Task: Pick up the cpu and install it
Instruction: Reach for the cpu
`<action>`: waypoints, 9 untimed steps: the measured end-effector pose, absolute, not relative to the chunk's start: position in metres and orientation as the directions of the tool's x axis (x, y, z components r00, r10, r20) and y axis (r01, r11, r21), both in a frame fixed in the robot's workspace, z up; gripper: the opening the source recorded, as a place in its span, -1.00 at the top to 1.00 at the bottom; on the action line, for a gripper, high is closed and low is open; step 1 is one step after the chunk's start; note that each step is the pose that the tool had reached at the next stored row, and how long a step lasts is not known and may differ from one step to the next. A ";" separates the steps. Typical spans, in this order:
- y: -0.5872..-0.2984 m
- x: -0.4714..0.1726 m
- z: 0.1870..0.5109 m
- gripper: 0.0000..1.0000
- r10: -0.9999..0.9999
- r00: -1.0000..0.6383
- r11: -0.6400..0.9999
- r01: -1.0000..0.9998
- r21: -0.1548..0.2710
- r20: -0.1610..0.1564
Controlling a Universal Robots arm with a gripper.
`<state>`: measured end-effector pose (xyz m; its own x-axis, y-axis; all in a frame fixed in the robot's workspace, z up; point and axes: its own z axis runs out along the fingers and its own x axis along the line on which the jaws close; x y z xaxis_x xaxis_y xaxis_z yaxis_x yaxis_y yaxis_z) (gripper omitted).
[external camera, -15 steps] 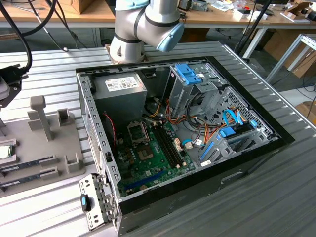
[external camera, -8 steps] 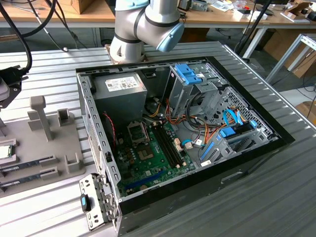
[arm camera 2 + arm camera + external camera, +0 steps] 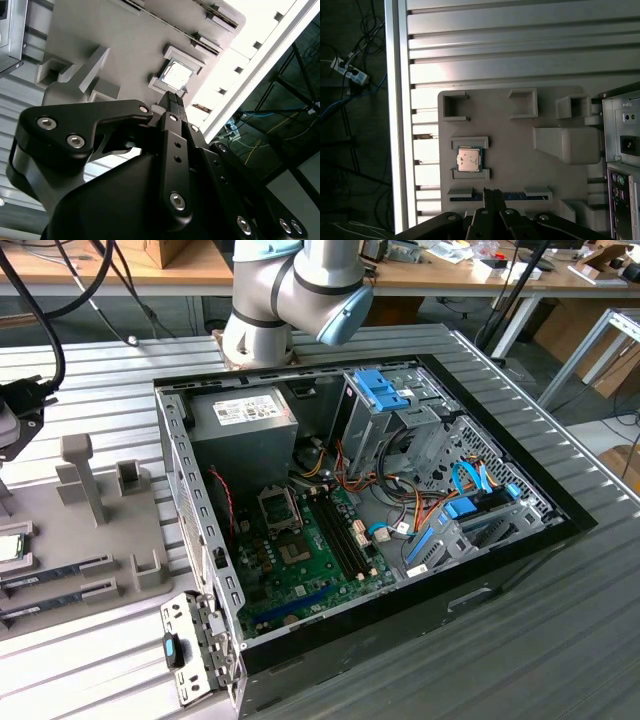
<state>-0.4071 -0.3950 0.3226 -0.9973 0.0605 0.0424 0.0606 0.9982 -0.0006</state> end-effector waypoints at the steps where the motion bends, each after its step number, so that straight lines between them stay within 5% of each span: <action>1: -0.395 -0.407 0.322 0.79 0.061 -0.997 0.998 0.061 -0.001 0.042; 9: -0.395 -0.407 0.320 0.79 0.061 -0.997 0.998 0.061 -0.001 0.042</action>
<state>-0.4071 -0.3951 0.3198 -0.9973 0.0605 0.0424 0.0605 0.9982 -0.0006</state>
